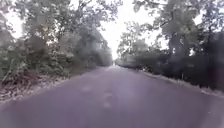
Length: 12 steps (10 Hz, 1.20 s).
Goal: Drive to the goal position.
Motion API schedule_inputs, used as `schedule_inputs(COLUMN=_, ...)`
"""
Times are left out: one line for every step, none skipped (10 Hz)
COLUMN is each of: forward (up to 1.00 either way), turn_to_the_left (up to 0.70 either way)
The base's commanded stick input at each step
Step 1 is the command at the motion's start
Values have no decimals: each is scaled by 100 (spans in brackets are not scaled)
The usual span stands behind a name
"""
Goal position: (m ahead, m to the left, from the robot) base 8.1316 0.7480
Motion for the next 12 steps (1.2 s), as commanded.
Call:
schedule_inputs(forward=100, turn_to_the_left=0)
schedule_inputs(forward=100, turn_to_the_left=0)
schedule_inputs(forward=100, turn_to_the_left=0)
schedule_inputs(forward=100, turn_to_the_left=0)
schedule_inputs(forward=100, turn_to_the_left=0)
schedule_inputs(forward=100, turn_to_the_left=0)
schedule_inputs(forward=100, turn_to_the_left=0)
schedule_inputs(forward=100, turn_to_the_left=0)
schedule_inputs(forward=100, turn_to_the_left=0)
schedule_inputs(forward=100, turn_to_the_left=0)
schedule_inputs(forward=100, turn_to_the_left=0)
schedule_inputs(forward=100, turn_to_the_left=0)
